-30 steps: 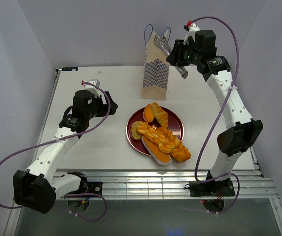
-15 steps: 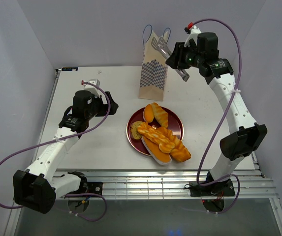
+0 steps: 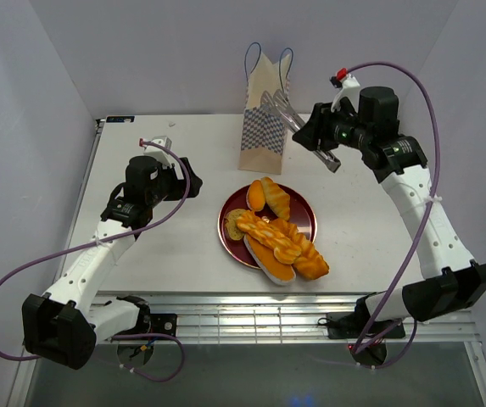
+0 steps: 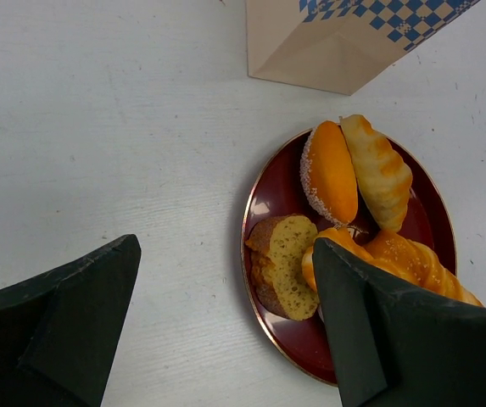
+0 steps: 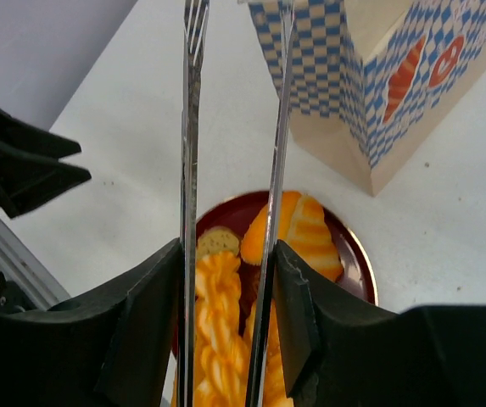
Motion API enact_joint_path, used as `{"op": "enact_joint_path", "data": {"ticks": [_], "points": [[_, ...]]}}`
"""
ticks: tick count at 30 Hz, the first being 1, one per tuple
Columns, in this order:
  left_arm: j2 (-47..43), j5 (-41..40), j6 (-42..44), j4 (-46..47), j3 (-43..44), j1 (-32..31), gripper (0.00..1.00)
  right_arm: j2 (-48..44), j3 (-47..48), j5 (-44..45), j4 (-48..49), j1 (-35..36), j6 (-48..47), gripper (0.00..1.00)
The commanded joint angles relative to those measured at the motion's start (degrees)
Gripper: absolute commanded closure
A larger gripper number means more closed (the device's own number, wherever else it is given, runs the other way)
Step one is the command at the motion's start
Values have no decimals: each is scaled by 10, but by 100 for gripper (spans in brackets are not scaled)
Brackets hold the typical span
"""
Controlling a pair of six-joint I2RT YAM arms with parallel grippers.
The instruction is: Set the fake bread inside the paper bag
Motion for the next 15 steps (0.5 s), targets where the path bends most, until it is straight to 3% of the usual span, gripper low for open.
{"op": "enact_joint_path", "data": {"ticks": [1, 10, 15], "points": [[-19, -8, 1, 1, 19, -1, 7, -64, -70, -19, 7, 3, -16, 50], [-24, -15, 1, 1, 18, 0, 7, -197, -265, 15, -8, 18, -28, 47], [-22, -16, 1, 1, 18, 0, 7, -219, -352, 46, -7, 29, -27, 45]]}}
